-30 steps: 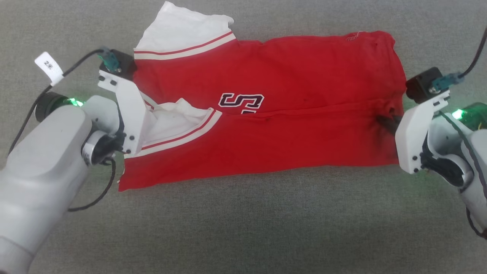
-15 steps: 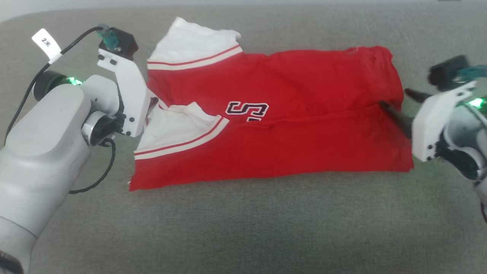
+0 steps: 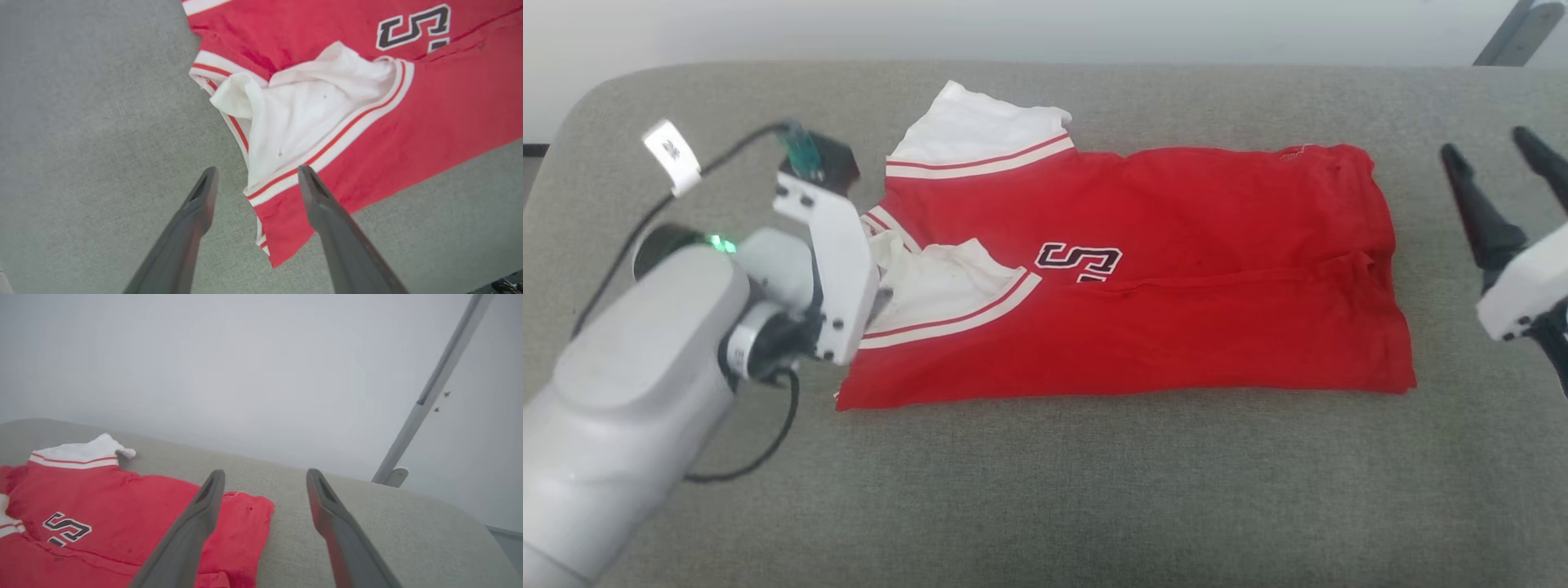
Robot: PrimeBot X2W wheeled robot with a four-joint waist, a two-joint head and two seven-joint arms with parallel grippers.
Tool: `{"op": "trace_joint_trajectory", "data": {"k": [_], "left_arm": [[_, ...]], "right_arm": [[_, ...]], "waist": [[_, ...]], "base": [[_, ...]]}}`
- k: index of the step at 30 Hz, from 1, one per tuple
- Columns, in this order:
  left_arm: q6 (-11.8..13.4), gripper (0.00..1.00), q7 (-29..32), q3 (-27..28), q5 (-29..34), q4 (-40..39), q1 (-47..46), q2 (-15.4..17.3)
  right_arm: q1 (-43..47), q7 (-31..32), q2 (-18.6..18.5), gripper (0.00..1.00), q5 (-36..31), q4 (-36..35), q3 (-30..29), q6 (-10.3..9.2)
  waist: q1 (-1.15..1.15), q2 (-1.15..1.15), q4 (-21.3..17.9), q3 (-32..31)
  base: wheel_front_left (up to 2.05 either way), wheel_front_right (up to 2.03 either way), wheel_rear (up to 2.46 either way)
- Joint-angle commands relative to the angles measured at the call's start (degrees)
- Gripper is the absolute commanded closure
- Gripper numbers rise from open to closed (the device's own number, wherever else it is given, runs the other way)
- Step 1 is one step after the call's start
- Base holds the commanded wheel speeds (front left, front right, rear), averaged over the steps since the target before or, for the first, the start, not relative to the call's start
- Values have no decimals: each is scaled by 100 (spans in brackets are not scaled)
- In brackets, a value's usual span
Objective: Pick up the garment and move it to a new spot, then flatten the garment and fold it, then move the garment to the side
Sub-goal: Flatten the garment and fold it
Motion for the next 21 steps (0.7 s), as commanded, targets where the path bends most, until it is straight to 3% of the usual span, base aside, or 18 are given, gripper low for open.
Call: {"op": "trace_joint_trajectory", "data": {"k": [1,5,12,21], "left_arm": [[164,0,140,1,-108,-160,201,64],[470,0,414,-9,-236,-482,497,240],[927,0,610,107,-486,-592,871,393],[1072,0,463,369,-882,73,1147,248]], "right_arm": [[252,18,173,0,-212,-282,-308,0],[705,208,539,0,-615,-978,-965,0],[1269,609,1114,0,-935,-1860,-1563,0],[1470,990,1338,0,-940,-2177,-1648,0]], "waist": [[0,0,-35,-7],[0,0,-146,40],[0,0,-379,179],[0,0,-586,281]], "base": [[0,0,0],[0,0,0],[0,0,0],[0,0,0]]}}
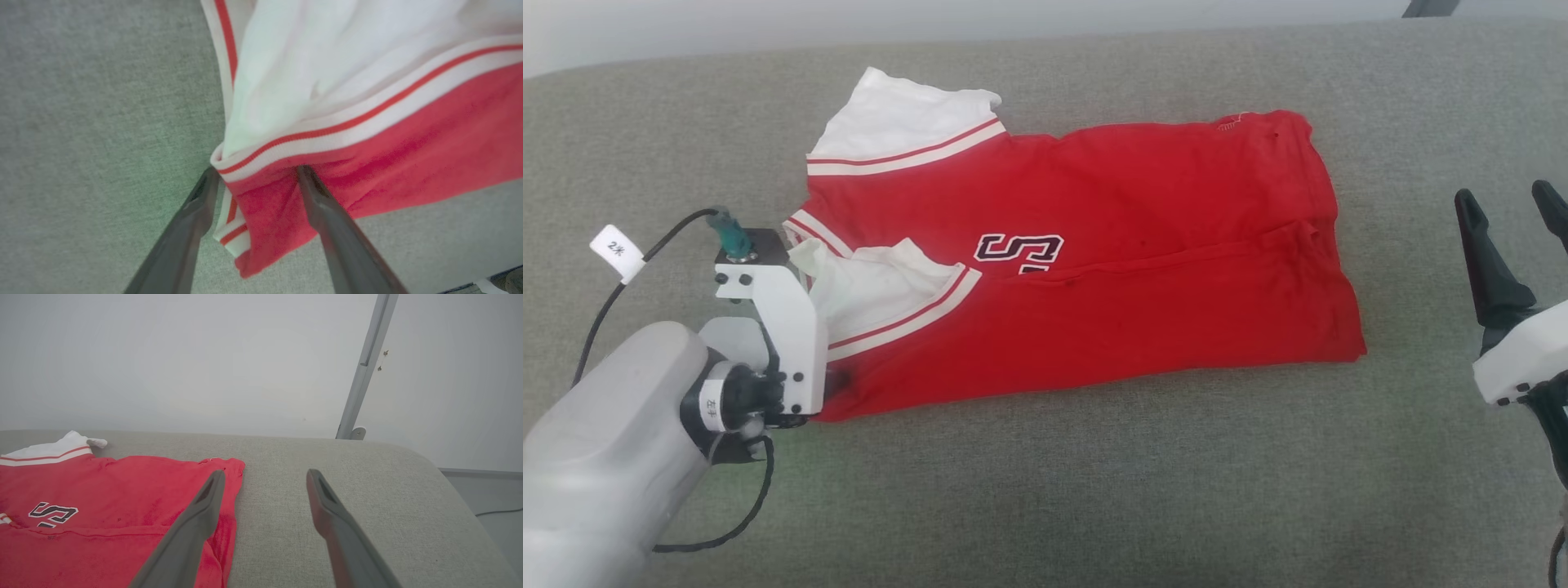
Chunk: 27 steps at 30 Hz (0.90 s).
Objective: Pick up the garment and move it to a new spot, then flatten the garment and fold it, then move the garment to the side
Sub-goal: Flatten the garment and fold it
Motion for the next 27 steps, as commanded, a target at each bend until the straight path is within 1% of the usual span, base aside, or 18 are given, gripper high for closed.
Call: {"op": "trace_joint_trajectory", "data": {"k": [1,2,3,4,5,8,14,20,27], "left_arm": [[7,21,-24,-13,-80,154,143,-46],[-17,32,-53,-13,-94,296,153,-72],[-52,60,-34,-21,-117,431,166,-110],[-105,92,-28,-29,-116,538,182,-154],[-140,100,-44,-26,-164,649,203,-204],[-269,100,-79,-34,-235,886,217,-349],[-463,100,-117,-117,-216,1132,154,-532],[-649,100,-215,-173,-184,1243,52,-763],[-852,100,-345,-247,-118,1319,-81,-1012]], "right_arm": [[18,55,16,0,41,-45,7,1],[12,97,23,0,63,-34,17,1],[8,133,13,0,76,-29,33,1],[12,171,6,0,88,-21,33,1],[24,244,12,0,129,4,47,1],[91,574,-81,0,282,88,211,1],[124,1685,-344,0,624,316,589,1],[-79,2719,-532,0,883,751,819,2],[-494,3269,-668,0,993,1484,1126,1]], "waist": [[0,0,-24,14],[0,0,-38,19],[0,0,-47,18],[0,0,-50,15],[0,0,-49,13],[0,0,-26,-6],[0,0,136,-12],[0,0,356,114],[0,0,569,292]], "base": [[0,0,0],[0,0,0],[0,0,0],[0,0,0],[0,0,0],[0,0,0],[0,0,0],[0,0,0],[0,0,0]]}}
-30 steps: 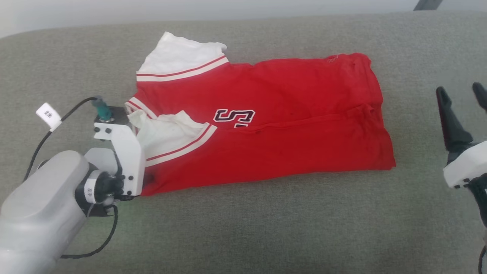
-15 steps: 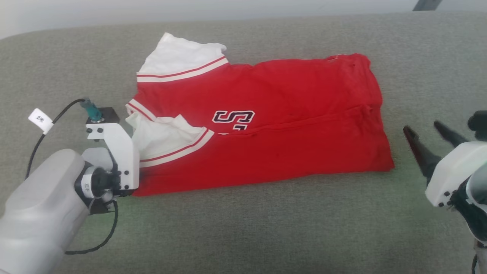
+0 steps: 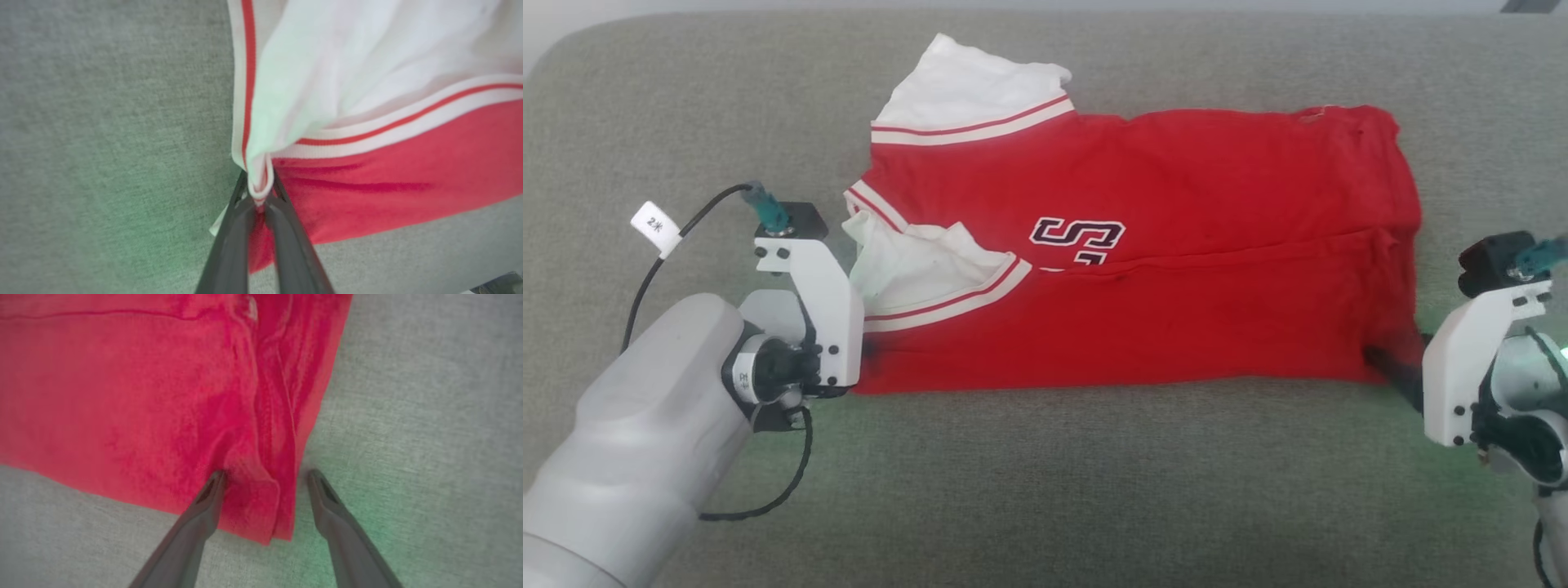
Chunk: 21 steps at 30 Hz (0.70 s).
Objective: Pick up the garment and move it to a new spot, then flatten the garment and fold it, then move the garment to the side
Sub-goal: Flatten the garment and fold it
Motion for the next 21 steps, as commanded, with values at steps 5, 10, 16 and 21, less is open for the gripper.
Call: {"op": "trace_joint_trajectory", "data": {"k": [5,10,16,21], "left_arm": [[-119,100,-65,-225,66,210,240,-333],[-172,100,-146,-242,125,346,191,-323],[-209,100,-133,-179,87,359,152,-180],[-135,100,-1,-176,150,41,107,78]], "right_arm": [[-243,295,-64,0,161,638,344,1],[-383,325,-247,100,360,880,679,1],[-478,379,-523,100,514,830,717,0],[-372,547,-739,100,604,536,658,-1]], "waist": [[0,-1,130,131],[0,-1,180,148],[0,-1,197,71],[0,-1,229,-54]], "base": [[0,0,0],[0,0,0],[0,0,0],[0,0,0]]}}
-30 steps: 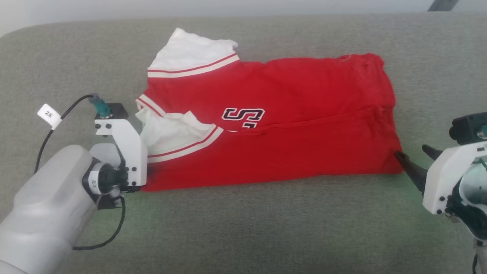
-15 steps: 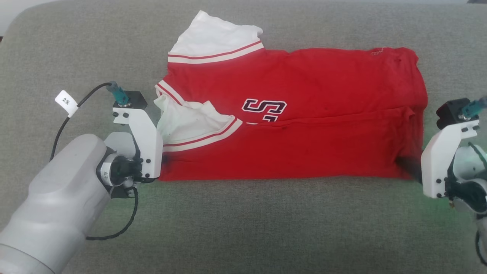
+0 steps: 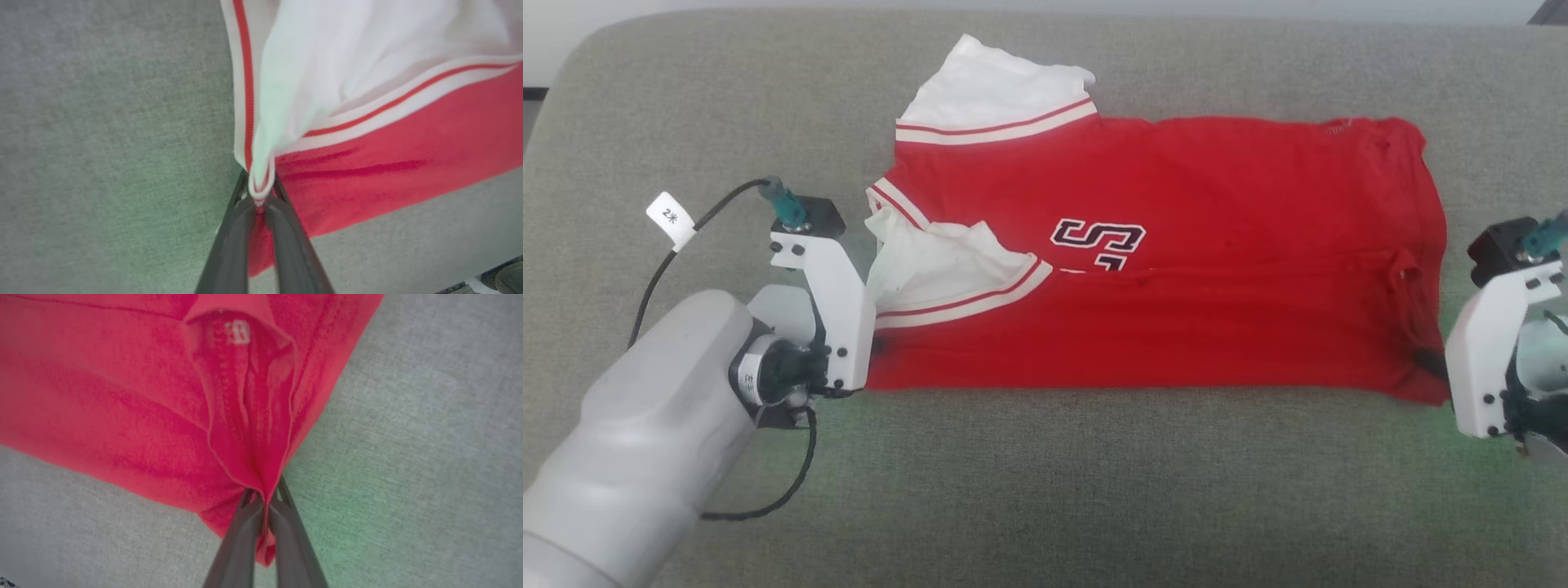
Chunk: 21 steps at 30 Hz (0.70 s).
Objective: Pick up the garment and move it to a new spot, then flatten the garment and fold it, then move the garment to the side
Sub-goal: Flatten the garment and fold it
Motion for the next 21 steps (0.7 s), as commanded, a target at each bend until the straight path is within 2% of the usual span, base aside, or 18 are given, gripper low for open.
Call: {"op": "trace_joint_trajectory", "data": {"k": [1,4,11,17,21], "left_arm": [[85,100,68,-83,112,52,222,98],[199,100,182,-177,210,-318,260,307],[777,100,528,-241,202,-1766,706,803],[1223,100,726,-340,150,-2611,1218,1134],[1351,100,756,-431,108,-2750,1473,1147]], "right_arm": [[129,70,-53,100,13,17,-23,-3],[296,219,-127,100,50,-247,-138,-3],[993,672,-214,100,168,-898,-695,-3],[1491,904,2,100,71,-1242,-1122,-3],[1634,846,210,100,-69,-1259,-1132,-3]], "waist": [[0,0,14,-36],[0,0,48,-129],[0,0,108,-248],[0,0,77,-228],[0,0,9,-200]], "base": [[0,0,0],[0,0,0],[0,0,0],[0,0,0],[0,0,0]]}}
